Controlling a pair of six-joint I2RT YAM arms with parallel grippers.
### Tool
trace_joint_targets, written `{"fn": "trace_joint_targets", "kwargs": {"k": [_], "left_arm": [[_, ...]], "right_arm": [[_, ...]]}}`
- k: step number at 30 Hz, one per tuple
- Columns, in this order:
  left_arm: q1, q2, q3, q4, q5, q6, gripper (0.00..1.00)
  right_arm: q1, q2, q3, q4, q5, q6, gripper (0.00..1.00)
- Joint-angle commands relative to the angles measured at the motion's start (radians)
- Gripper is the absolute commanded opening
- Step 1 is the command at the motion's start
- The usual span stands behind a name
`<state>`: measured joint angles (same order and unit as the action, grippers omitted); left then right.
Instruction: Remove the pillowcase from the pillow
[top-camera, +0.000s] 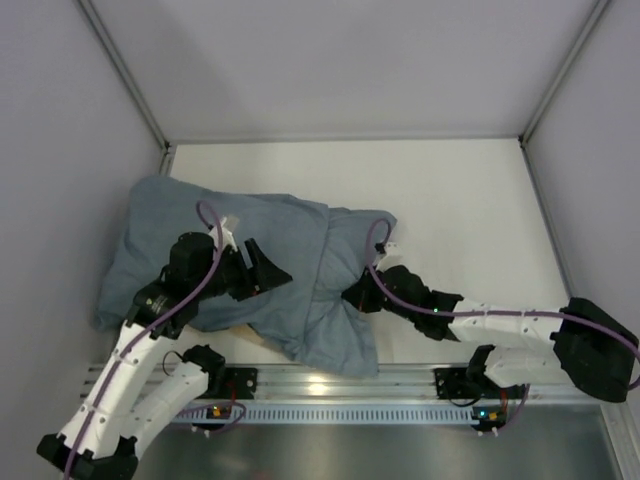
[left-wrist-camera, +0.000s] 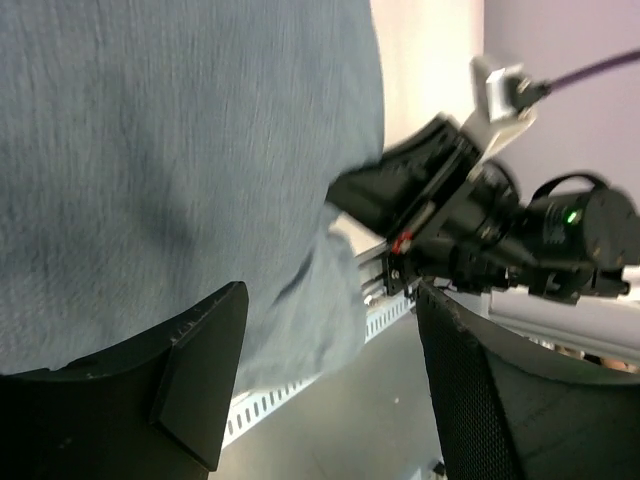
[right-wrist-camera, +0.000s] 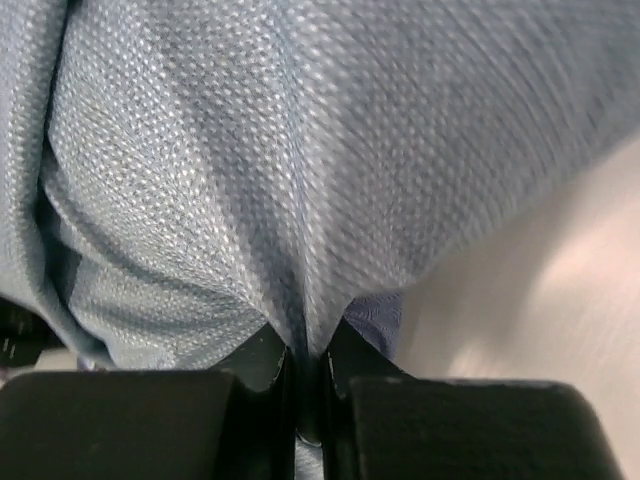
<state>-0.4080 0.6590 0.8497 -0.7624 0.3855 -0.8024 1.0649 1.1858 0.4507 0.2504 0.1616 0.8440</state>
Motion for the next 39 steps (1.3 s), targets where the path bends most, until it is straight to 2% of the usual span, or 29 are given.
{"fn": "trace_joint_targets", "kwargs": {"k": [1,3,4,7,8,10,11,12,15,22,27,30,32,35,38,39], "left_arm": [[-0.003,0.130,-0.011,0.118,0.076,0.025,0.71],[-0.031,0.201,0.023,0.127,0.040,0.076,0.70],[-0.047,0.296,0.073,0.127,0.008,0.094,0.69],[-0.147,0.434,0.196,0.126,-0.043,0.114,0.68],[-0.213,0.486,0.225,0.126,-0.151,0.108,0.68],[-0.267,0.537,0.277,0.091,-0.303,0.105,0.68],[-0.303,0.548,0.322,0.066,-0.442,0.103,0.68],[-0.314,0.557,0.334,0.049,-0.486,0.098,0.68],[-0.348,0.588,0.351,0.037,-0.580,0.095,0.68],[-0.442,0.743,0.365,-0.026,-0.741,0.078,0.68],[-0.480,0.786,0.325,-0.032,-0.769,0.017,0.64],[-0.518,0.791,0.318,-0.035,-0.801,0.005,0.51],[-0.535,0.757,0.305,-0.035,-0.806,-0.015,0.35],[-0.554,0.654,0.275,-0.037,-0.806,-0.035,0.21],[-0.555,0.539,0.232,-0.044,-0.798,-0.035,0.19],[-0.554,0.501,0.223,-0.058,-0.804,-0.037,0.15]], "right_arm": [[-0.149,-0.040,0.084,0.060,0.023,-0.060,0.00],[-0.189,-0.045,0.123,0.015,0.007,-0.095,0.00],[-0.216,-0.040,0.158,-0.020,0.000,-0.108,0.00],[-0.246,-0.019,0.190,-0.030,-0.045,-0.140,0.00],[-0.250,-0.012,0.200,-0.028,-0.051,-0.144,0.00],[-0.266,0.009,0.200,-0.017,-0.083,-0.145,0.00],[-0.267,0.014,0.195,-0.013,-0.097,-0.140,0.00],[-0.269,0.021,0.186,-0.002,-0.123,-0.131,0.00],[-0.269,0.028,0.131,0.058,-0.186,-0.111,0.00],[-0.263,-0.014,0.049,0.089,-0.206,-0.095,0.00],[-0.264,-0.127,0.037,0.024,-0.169,-0.092,0.00],[-0.264,-0.176,0.019,-0.010,-0.168,-0.095,0.00],[-0.266,-0.196,0.002,-0.033,-0.130,-0.108,0.00],[-0.270,-0.215,-0.006,-0.084,-0.087,-0.134,0.00],[-0.299,-0.210,-0.007,-0.102,-0.076,-0.152,0.00],[-0.307,-0.201,-0.001,-0.100,-0.076,-0.161,0.00]]}}
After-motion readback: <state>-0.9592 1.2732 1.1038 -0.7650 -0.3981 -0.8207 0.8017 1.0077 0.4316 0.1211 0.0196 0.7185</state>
